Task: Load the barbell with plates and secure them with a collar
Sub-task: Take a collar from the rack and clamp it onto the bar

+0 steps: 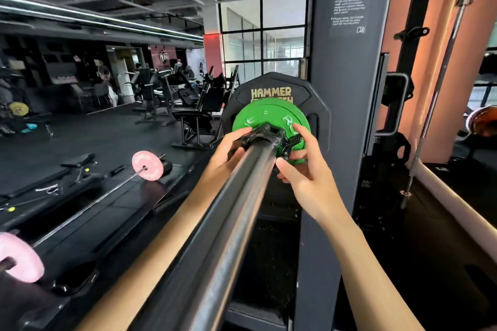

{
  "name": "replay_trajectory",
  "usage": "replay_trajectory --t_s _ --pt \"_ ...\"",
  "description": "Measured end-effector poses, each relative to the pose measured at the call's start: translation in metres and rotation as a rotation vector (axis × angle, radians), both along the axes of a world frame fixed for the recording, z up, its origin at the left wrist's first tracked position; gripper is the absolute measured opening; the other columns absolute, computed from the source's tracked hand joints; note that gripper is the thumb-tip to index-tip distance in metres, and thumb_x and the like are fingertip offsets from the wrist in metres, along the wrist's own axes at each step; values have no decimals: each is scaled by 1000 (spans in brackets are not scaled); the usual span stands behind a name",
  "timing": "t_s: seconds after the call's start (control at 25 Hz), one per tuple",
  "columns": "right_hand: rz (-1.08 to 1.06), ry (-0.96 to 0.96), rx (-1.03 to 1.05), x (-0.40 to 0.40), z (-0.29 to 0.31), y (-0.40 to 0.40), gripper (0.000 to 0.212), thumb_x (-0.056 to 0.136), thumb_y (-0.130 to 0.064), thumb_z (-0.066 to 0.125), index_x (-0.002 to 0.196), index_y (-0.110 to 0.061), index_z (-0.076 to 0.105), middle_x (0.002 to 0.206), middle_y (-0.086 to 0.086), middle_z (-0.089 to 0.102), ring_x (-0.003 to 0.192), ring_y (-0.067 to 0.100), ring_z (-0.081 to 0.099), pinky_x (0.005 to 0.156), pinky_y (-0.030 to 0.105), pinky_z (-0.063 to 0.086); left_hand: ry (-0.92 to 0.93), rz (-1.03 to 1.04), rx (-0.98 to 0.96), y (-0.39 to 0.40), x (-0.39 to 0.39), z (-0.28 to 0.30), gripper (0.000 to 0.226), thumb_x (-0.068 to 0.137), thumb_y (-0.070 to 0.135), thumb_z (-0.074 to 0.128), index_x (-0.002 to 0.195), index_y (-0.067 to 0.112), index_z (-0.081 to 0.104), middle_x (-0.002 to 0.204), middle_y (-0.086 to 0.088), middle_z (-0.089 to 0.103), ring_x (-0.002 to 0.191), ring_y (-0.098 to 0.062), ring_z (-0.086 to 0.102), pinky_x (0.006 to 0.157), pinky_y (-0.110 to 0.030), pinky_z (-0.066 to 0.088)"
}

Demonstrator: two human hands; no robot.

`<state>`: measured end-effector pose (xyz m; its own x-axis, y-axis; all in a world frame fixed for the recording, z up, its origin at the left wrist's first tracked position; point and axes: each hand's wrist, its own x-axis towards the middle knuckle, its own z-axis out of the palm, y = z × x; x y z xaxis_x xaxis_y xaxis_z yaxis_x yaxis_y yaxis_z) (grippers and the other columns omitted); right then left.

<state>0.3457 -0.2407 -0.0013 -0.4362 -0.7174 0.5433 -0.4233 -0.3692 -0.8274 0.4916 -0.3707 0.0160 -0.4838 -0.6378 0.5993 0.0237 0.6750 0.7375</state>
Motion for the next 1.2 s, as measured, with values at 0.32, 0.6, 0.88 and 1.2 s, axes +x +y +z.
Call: replay_trajectory --t_s 0.32,0.6,0.88,1.2 --pt "-158 18 -57 -25 0 -32 60 89 -21 79 139 -44 55 92 -7 68 72 0 66 67 5 46 5 -61 81 -10 -10 -3 31 99 33 56 125 50 53 102 -17 59 88 -2 59 84 -13 45" --pt "-388 -271 -157 0 -11 -38 48 79 -39 88 122 -24 73 100 -3 73 81 -7 69 77 3 46 17 -86 157 7 -5 5 31 105 15 50 134 27 51 108 -11 58 77 18 58 74 -1 43" --pt "-508 -215 -80 9 -10 -37 38 85 -45 82 100 -11 80 89 -3 67 80 10 66 81 25 52 20 -92 193 16 -3 12 30 105 15 51 130 31 50 131 -19 57 108 6 56 81 2 38" --pt "-407 -83 160 -3 7 -19 40 90 -52 73 108 -16 80 101 -6 73 99 13 67 83 21 47 -21 -94 255 17 4 24 41 100 17 58 141 15 55 98 0 60 68 16 62 65 -3 45"
